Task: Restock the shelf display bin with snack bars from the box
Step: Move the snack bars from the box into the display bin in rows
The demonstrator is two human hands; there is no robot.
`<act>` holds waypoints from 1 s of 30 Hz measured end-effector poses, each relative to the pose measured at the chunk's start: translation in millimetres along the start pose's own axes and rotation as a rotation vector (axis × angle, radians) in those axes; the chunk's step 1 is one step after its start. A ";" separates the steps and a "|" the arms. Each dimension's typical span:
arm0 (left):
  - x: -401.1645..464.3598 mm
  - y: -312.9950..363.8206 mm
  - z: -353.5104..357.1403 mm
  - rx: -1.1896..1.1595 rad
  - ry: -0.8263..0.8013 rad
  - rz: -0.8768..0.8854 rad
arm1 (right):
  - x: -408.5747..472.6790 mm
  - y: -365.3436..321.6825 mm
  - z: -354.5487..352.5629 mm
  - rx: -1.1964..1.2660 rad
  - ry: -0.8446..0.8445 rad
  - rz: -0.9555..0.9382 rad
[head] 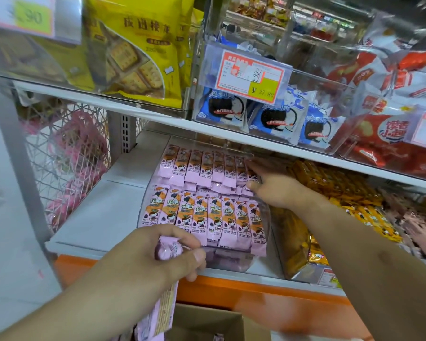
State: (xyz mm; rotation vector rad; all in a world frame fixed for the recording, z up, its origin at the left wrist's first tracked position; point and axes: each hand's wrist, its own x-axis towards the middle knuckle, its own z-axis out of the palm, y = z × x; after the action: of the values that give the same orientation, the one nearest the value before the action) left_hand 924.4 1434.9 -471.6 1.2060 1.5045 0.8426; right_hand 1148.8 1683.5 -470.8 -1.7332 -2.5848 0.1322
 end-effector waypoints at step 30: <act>-58.9 9.6 -51.7 -0.402 0.091 0.076 | -228.7 -175.1 -5.2 0.887 0.031 0.058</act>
State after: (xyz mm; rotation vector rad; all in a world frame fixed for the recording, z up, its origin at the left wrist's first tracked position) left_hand 878.1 1383.9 -433.0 0.9395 1.2860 1.1999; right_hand 1074.7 1406.2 -445.0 -1.4078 -1.9344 1.0454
